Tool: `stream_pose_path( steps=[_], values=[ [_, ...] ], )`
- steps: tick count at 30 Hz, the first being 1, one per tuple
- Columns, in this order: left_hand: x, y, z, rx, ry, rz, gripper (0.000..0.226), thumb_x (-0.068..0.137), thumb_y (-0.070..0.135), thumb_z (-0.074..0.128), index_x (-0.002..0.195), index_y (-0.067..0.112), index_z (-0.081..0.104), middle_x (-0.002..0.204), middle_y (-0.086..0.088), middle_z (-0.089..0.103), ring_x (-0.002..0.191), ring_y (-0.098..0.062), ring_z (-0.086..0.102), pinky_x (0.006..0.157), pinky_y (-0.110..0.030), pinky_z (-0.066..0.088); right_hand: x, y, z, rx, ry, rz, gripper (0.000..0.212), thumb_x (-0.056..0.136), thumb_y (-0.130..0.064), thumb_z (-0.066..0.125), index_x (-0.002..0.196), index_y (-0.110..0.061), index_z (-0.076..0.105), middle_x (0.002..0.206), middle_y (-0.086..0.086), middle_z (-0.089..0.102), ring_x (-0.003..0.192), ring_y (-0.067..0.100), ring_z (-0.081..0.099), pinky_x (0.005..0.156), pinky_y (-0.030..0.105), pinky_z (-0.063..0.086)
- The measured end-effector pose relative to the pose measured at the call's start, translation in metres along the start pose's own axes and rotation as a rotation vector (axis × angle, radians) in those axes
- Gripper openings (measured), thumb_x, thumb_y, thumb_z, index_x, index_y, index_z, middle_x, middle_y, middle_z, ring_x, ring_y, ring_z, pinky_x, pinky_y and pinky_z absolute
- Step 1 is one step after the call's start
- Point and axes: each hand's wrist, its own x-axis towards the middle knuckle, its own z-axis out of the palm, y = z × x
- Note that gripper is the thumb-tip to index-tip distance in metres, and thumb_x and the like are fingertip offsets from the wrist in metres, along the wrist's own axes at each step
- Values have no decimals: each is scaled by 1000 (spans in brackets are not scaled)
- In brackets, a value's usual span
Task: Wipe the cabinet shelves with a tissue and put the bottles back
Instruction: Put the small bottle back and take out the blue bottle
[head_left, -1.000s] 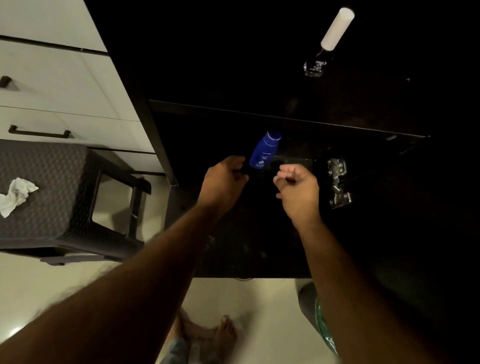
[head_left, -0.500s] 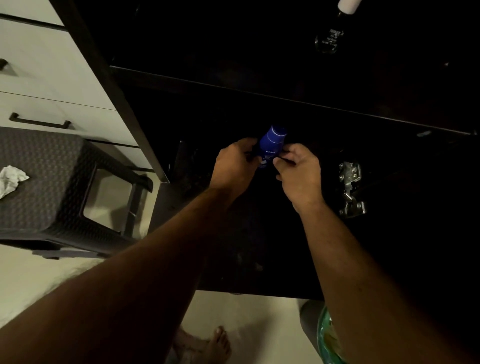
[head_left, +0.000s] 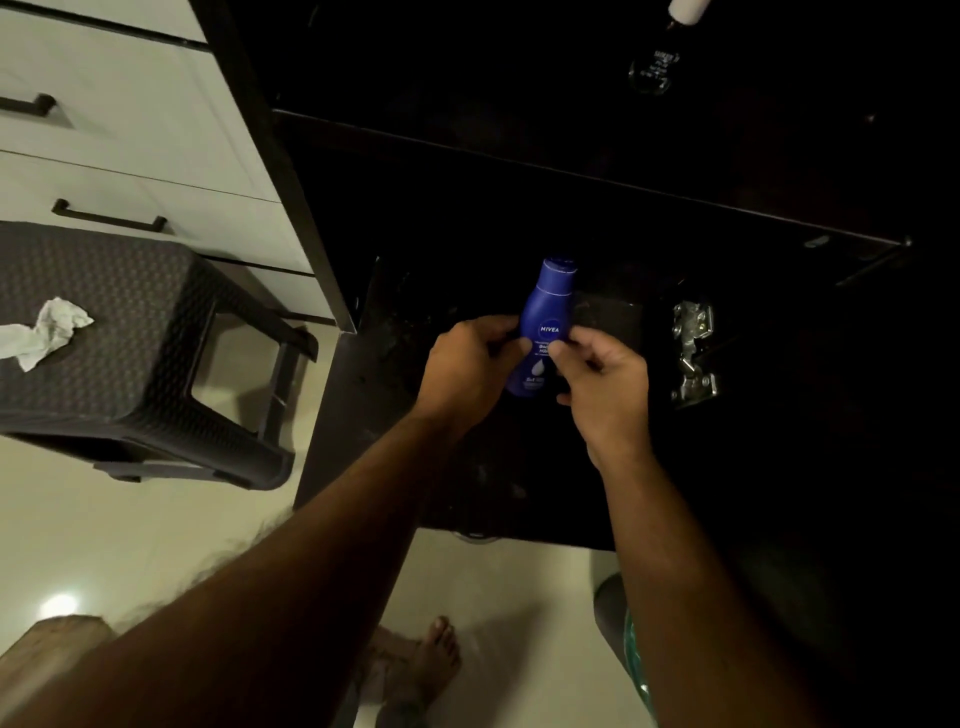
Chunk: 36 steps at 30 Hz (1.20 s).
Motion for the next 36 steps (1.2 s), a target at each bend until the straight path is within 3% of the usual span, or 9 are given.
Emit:
stream_pose_path(
  steps=[2, 6, 11, 14, 17, 20, 25, 28, 36],
  values=[
    [-16, -2, -4, -23, -21, -32, 36, 97, 26, 58, 132, 19, 58, 123, 1, 66, 88, 3, 58, 75, -16, 48, -16, 4, -1, 25, 2, 50, 17, 90, -16, 68, 105, -25, 70, 84, -7, 73, 71, 2, 69, 52, 16, 48],
    [-51, -5, -18, -79, -44, -118, 33, 96, 27, 59, 127, 17, 62, 111, -3, 70, 87, -11, 65, 79, -31, 54, -50, 9, 2, 32, -29, 131, 19, 89, -19, 69, 107, -24, 68, 86, -5, 72, 66, -1, 66, 50, 17, 48],
    [-94, -1, -54, -198, -54, -251, 34, 98, 23, 56, 130, 12, 59, 103, -3, 67, 79, -10, 63, 62, -19, 53, -88, -2, 26, -2, -93, 185, 23, 90, -18, 68, 112, -14, 67, 83, -6, 69, 60, -5, 62, 49, 18, 48],
    [-118, -3, -85, -223, -35, -297, 34, 99, 21, 53, 131, 10, 57, 98, 3, 64, 84, -12, 64, 64, -16, 54, -107, -10, 50, 10, -177, 211, 22, 90, -18, 68, 112, -15, 65, 87, -5, 69, 63, -3, 65, 49, 17, 49],
    [-139, -14, -118, -225, 5, -349, 31, 99, 18, 53, 127, 9, 60, 104, -11, 68, 90, -27, 66, 71, -26, 57, -126, -13, 81, 11, -263, 229, 17, 90, -17, 68, 106, -17, 66, 82, -6, 68, 64, 1, 64, 48, 18, 48],
    [-157, -36, -157, -177, 39, -385, 28, 99, 21, 53, 124, 12, 63, 108, -10, 70, 89, -19, 67, 70, -25, 56, -144, -15, 122, -6, -350, 213, 15, 89, -18, 68, 104, -17, 66, 82, -6, 69, 62, -1, 65, 48, 16, 48],
    [-168, -71, -215, -174, 142, -431, 25, 97, 22, 56, 119, 14, 67, 100, -7, 71, 87, -24, 68, 80, -44, 55, -156, -18, 190, -81, -473, 162, 15, 89, -24, 69, 103, -24, 64, 95, -4, 72, 78, 8, 70, 58, 24, 56],
    [-166, -90, -245, -209, 219, -439, 24, 97, 21, 58, 117, 14, 68, 100, -9, 72, 90, -32, 69, 83, -52, 57, -152, -23, 230, -112, -514, 136, 10, 88, -25, 69, 96, -27, 64, 90, -5, 72, 71, 5, 69, 53, 18, 50],
    [-129, -163, -333, -245, 283, -503, 33, 97, 22, 56, 128, 13, 61, 117, -7, 68, 99, -19, 67, 87, -41, 57, -131, -29, 353, -189, -596, 154, 17, 86, -24, 71, 102, -20, 65, 97, 2, 73, 84, 14, 71, 63, 24, 54]
  ],
)
